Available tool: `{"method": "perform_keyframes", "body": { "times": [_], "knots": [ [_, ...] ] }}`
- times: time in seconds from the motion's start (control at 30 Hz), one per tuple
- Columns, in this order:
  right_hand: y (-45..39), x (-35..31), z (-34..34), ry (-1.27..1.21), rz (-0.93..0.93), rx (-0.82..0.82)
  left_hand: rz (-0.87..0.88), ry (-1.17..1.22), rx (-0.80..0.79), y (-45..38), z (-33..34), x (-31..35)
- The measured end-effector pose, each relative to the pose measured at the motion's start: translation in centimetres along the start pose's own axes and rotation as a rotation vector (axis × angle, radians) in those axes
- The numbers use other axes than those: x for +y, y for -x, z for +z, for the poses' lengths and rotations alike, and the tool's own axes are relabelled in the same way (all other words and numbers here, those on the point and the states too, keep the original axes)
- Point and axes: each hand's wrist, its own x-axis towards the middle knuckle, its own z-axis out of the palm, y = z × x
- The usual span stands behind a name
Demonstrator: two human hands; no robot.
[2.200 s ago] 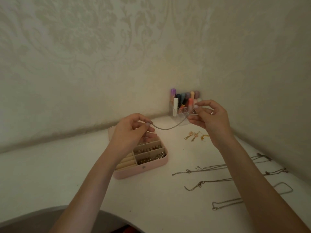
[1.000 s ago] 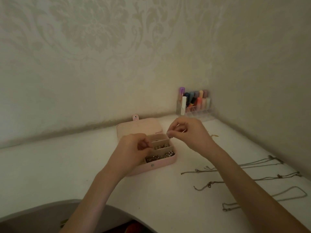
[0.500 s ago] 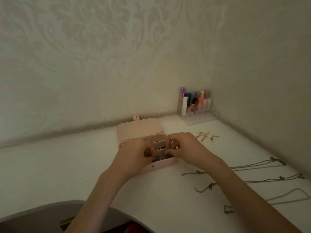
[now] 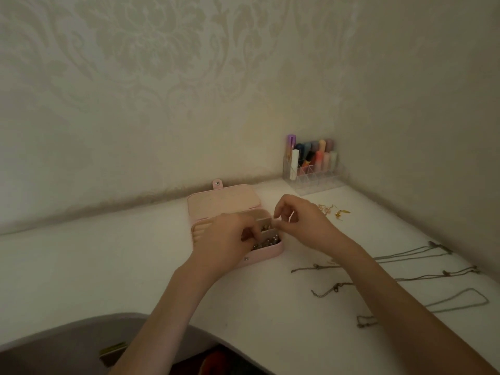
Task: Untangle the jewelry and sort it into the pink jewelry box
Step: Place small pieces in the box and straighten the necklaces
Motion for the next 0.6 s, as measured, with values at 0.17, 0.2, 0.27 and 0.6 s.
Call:
{"method": "perform_keyframes", "body": {
  "times": [0.17,0.2,0.27,0.6],
  "knots": [
    [2.4,2.8,-3.2,0.113,0.103,0.111,0.162,0.153,-0.065,-1.0,1.9,2.9],
    [3.3,3.8,-4.1,0.182,0.112,0.145,0.189,0.143,-0.084,-1.2,2.4,3.5],
    [5.1,6.3,-6.2,0.285,0.162,0.246,0.258,0.171,-0.101,-1.5,3.5,5.1],
    [11.3,12.1,-12.5,0.902,0.569,0.215,0.399,0.24,-0.184,-3.5,8.2,11.6]
  ]
}}
